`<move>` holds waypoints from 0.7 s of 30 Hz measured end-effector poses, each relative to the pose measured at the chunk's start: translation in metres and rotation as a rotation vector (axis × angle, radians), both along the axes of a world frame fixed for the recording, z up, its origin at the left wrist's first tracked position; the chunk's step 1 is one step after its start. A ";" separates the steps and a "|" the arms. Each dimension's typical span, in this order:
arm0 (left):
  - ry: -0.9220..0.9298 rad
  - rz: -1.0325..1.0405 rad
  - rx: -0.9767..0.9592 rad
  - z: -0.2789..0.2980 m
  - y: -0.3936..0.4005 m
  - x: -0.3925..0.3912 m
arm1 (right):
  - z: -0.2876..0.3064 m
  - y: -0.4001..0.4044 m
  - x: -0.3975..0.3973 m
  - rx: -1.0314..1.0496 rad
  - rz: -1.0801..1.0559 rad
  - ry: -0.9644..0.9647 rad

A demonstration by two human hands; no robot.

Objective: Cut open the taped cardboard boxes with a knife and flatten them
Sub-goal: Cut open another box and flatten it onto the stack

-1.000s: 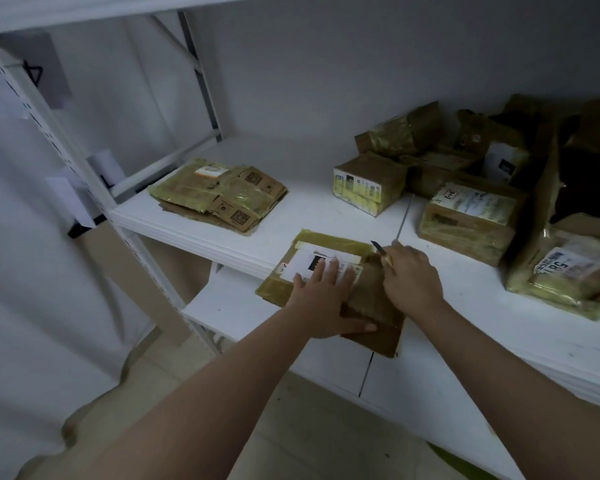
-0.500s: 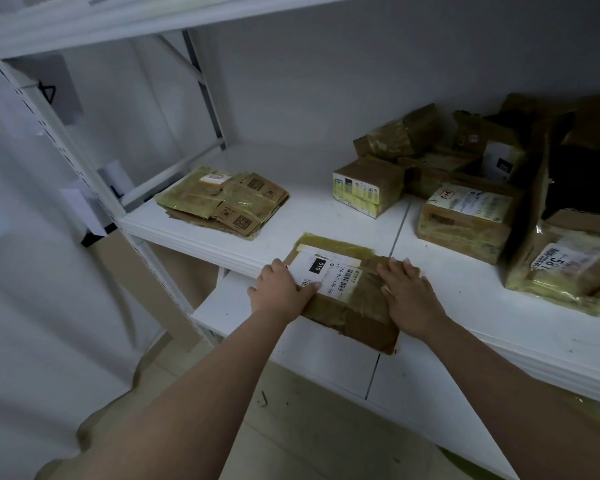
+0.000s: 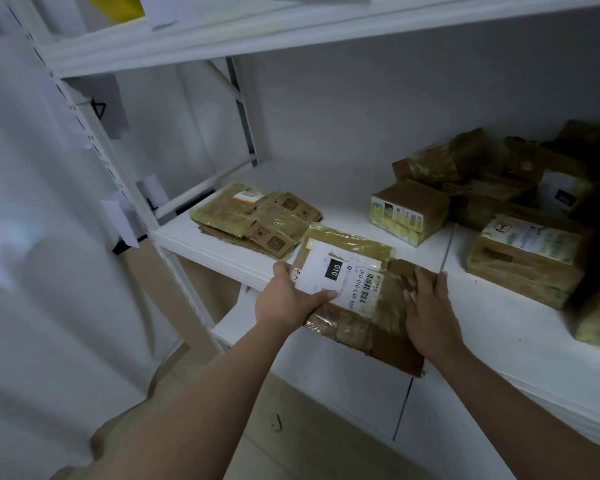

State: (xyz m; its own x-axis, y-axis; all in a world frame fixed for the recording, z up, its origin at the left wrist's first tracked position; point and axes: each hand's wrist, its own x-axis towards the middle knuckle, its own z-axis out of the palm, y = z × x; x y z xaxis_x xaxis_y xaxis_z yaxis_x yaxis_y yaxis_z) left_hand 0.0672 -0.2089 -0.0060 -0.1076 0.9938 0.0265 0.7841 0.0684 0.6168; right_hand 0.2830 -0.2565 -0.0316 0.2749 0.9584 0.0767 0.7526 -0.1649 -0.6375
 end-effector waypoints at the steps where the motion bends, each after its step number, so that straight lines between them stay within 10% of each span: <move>1: -0.002 -0.013 0.010 0.002 0.006 -0.004 | 0.002 0.006 -0.006 0.024 -0.032 -0.028; 21: -0.327 -0.103 0.167 0.076 0.230 -0.189 | 0.074 0.213 -0.190 0.231 -0.044 0.032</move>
State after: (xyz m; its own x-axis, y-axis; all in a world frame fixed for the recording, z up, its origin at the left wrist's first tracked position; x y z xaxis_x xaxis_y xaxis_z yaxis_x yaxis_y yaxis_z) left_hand -0.1223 0.0212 0.0703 -0.0371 0.9848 0.1699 0.5416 -0.1231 0.8316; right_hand 0.0931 -0.0435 0.0420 0.3221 0.9033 0.2834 0.7268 -0.0441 -0.6854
